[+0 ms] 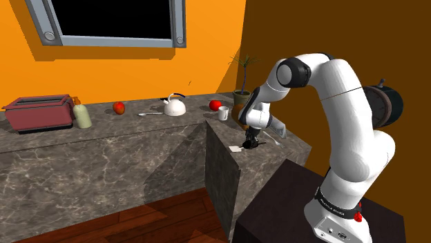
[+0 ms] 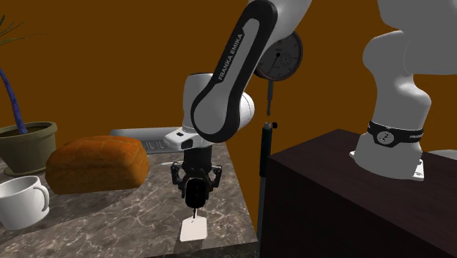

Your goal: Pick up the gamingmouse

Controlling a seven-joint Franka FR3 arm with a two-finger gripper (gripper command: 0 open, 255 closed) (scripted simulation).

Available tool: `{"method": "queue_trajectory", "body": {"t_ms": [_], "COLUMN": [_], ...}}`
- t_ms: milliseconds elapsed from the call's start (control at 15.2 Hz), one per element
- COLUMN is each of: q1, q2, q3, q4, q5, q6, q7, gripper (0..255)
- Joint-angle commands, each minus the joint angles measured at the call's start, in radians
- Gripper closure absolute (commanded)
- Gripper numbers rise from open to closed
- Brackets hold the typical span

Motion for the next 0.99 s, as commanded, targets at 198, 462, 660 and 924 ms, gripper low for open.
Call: {"method": "queue_trajectory", "body": {"t_ms": [198, 462, 660, 924], "q1": [0.0, 0.013, 0.032, 0.057], "q2": [0.0, -0.025, -0.063, -0.113], "q3": [0.0, -0.016, -0.04, -0.072], "q4": [0.0, -0.01, -0.027, -0.047], "q5": [0.0, -0.012, -0.031, -0.059], "q6": [0.0, -0.017, -0.04, -0.073], "q7": [0.0, 0.012, 0.029, 0.054], "gripper": [255, 255, 255, 255]}}
